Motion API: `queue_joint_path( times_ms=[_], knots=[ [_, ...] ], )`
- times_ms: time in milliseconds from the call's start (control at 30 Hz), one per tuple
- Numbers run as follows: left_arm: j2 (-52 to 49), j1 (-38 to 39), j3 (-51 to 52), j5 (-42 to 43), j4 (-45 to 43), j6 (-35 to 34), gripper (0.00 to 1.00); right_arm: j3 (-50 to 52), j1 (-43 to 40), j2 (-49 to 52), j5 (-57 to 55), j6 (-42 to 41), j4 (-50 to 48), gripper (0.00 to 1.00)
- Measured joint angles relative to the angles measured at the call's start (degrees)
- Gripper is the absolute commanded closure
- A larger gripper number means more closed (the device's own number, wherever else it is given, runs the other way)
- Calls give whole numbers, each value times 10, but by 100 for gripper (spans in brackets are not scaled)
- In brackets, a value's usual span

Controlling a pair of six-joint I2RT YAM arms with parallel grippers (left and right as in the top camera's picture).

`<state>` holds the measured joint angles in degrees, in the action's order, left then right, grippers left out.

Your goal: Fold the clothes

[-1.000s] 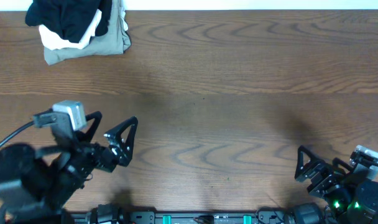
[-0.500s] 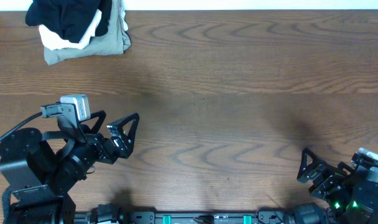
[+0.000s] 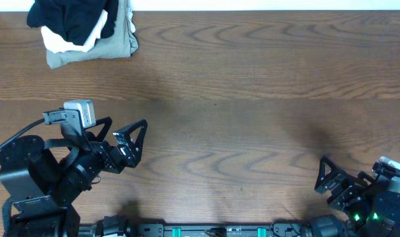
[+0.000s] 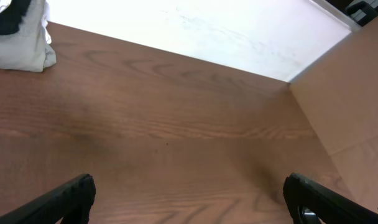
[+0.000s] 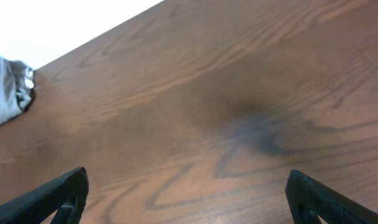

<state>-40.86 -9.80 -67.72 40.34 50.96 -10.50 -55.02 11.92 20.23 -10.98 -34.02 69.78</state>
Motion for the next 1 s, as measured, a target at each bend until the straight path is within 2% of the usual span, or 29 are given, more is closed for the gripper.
queue_joint_path(
  times_ms=[167,400,533,567,767,1000],
  knots=[
    [0,0,0,0,0,0,2,0,-2,-1,-14,2,21,1],
    [0,0,0,0,0,0,2,34,-78,-50,-32,31,-71,1],
    [0,0,0,0,0,0,2,113,-118,-96,-26,71,-166,1],
    [0,0,0,0,0,0,2,148,-124,-111,-21,82,-217,1],
    [0,0,0,0,0,0,2,290,-128,-167,27,130,-393,1],
    [0,0,0,0,0,0,2,411,-128,-193,67,149,-567,1]
  ],
)
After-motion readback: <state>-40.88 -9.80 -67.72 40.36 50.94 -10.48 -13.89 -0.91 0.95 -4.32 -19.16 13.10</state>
